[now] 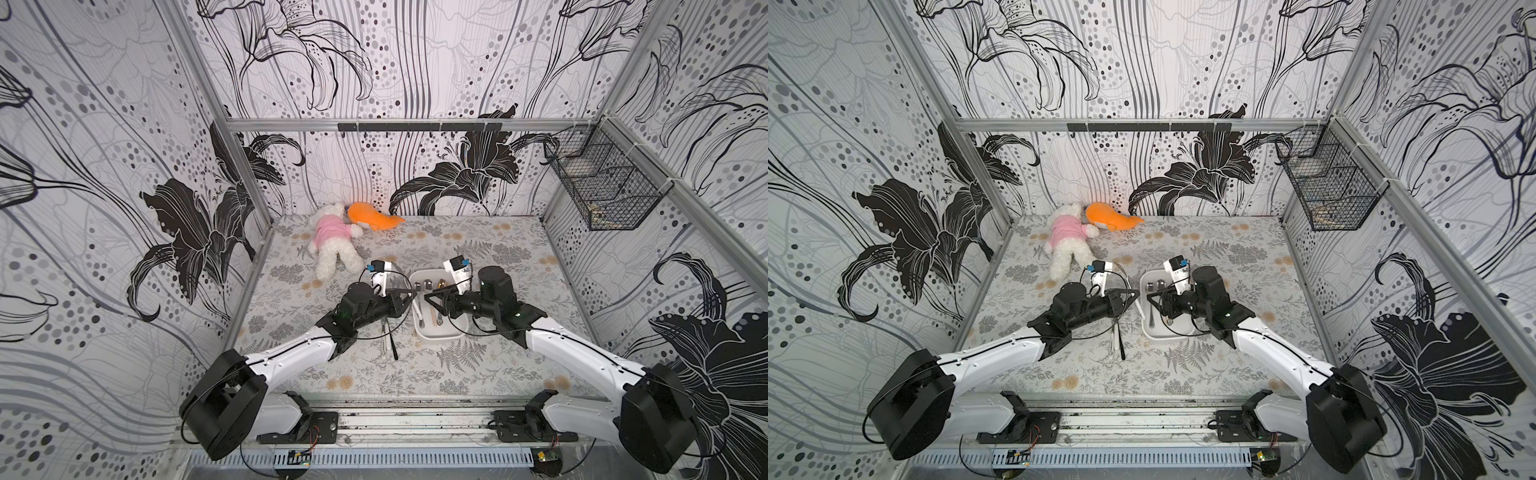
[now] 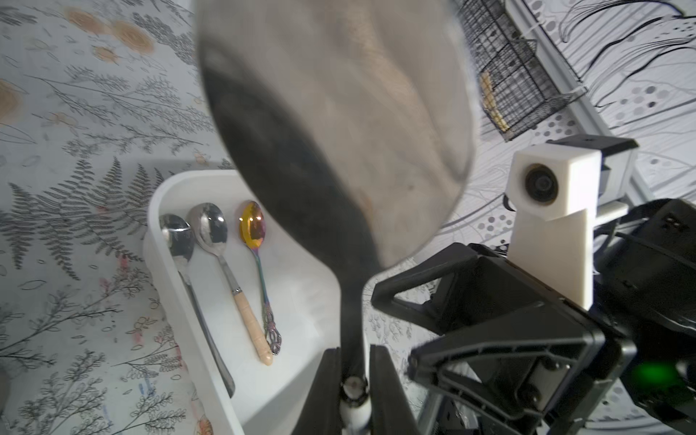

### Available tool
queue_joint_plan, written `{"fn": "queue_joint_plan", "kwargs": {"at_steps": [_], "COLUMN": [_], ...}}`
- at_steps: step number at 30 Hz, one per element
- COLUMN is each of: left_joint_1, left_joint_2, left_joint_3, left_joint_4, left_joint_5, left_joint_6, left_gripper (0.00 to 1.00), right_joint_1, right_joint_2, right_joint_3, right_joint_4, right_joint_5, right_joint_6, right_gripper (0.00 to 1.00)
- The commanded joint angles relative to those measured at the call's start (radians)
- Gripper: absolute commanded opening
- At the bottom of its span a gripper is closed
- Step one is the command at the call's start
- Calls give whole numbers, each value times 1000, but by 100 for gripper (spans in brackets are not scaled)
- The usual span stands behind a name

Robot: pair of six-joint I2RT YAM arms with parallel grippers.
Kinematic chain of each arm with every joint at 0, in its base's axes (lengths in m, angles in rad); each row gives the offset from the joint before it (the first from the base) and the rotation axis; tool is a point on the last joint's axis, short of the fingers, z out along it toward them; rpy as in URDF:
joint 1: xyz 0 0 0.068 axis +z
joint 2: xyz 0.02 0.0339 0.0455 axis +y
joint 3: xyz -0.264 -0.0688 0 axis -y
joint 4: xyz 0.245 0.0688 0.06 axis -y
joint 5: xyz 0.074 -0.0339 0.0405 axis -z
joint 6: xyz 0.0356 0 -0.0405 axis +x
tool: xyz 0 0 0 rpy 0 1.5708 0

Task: Put the spoon into the storage box
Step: Place the spoon in the storage box.

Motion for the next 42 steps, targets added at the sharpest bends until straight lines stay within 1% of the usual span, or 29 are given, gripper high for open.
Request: {"fn": "queue_joint_plan", "kwargs": {"at_steps": [1,3,4,5,6,8,10,12,16,18,22,27,32,38,42], "left_joint_1": [-56,-98,-120,-136,-151,-168,-180,-190,-197,-201,-200,-195,-194,-185,-179], "left_joint_2": [49,110,156,195,241,324,412,504,654,728,818,897,935,964,971], "left_joint_3": [138,250,313,367,423,517,613,724,882,973,1049,1104,1128,1156,1155], "left_joint_4": [-250,-382,-454,-510,-561,-629,-694,-787,-901,-973,-1030,-1052,-1047,-1061,-1055], "left_joint_5": [-210,-307,-360,-395,-422,-443,-446,-461,-463,-485,-485,-459,-447,-444,-441], "left_joint_6": [64,75,74,71,65,48,38,22,22,25,27,22,7,4,2], "left_gripper": [0,0,0,0,0,0,0,0,0,0,0,0,0,15,17], "right_joint_1": [-36,-64,-88,-118,-151,-209,-237,-246,-246,-246,-246,-246,-246,-246,-246], "right_joint_2": [-2,37,59,75,83,76,59,44,10,4,-13,-36,-46,-49,-50], "right_joint_3": [-2,18,26,26,15,-22,-54,-62,-89,-91,-102,-112,-120,-123,-123], "right_joint_4": [-116,-207,-255,-287,-299,-278,-260,-265,-244,-243,-238,-231,-229,-225,-224], "right_joint_5": [328,508,577,613,617,581,576,596,607,617,618,620,617,610,607], "right_joint_6": [31,74,104,132,155,185,198,200,201,202,204,203,202,200,200], "right_gripper": [47,47,46,45,45,45,45,44,44,44,44,44,44,44,44]}}
